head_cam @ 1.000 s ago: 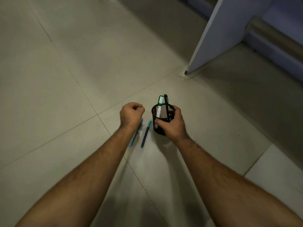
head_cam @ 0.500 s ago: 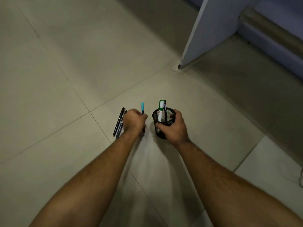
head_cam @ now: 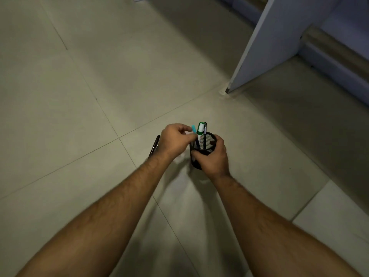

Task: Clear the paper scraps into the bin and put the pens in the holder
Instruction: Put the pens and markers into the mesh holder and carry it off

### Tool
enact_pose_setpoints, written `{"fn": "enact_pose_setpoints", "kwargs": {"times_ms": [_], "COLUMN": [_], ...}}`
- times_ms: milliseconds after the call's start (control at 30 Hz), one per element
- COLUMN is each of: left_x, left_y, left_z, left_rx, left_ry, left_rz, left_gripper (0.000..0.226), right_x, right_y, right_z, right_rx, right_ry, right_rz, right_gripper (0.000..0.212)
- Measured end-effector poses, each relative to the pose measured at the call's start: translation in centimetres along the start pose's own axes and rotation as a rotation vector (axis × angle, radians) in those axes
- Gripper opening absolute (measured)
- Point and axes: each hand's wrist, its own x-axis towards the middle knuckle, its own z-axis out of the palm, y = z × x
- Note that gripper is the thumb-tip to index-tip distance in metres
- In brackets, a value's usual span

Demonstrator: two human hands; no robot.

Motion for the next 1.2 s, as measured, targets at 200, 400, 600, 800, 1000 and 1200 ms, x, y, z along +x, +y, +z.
{"fn": "enact_pose_setpoints", "kwargs": {"times_ms": [200, 400, 600, 800, 1000, 1200], "left_x": [0.4, -0.5, -0.5, -0.5, -0.5, -1.6], "left_y": [-5.7, -8.6, -8.0, -2.0, 0.6, -1.9], "left_z": [-2.8, -0.7, 0.3, -1.8, -1.1, -0.6], "left_rx": [0.2, 0.65, 0.641, 0.058, -0.282, 0.143], "left_ry": [0.136, 0.092, 0.11, 0.327, 0.207, 0.132], "left_rz": [-0.101, -0.169, -0.19, -0.059, 0.002, 0.104], "left_gripper": [0.016, 0.026, 0.019, 0.009, 0.006, 0.015], "right_x": [-0.5, -0.7, -1.2, -0.9, -0.5, 0.2], "right_y": [0.5, 1.1, 2.0, 1.1, 0.3, 0.2], "right_z": [0.0, 0.3, 0.6, 0.7, 2.1, 2.7], "right_rx": [0.055, 0.047, -0.002, -0.06, -0.081, -0.009], "right_ry": [-0.017, -0.064, -0.067, -0.006, 0.004, 0.039], "right_rz": [0.023, 0.011, 0.007, 0.002, -0.023, -0.013], "right_gripper": [0.079, 0.082, 0.083, 0.083, 0.081, 0.084]}}
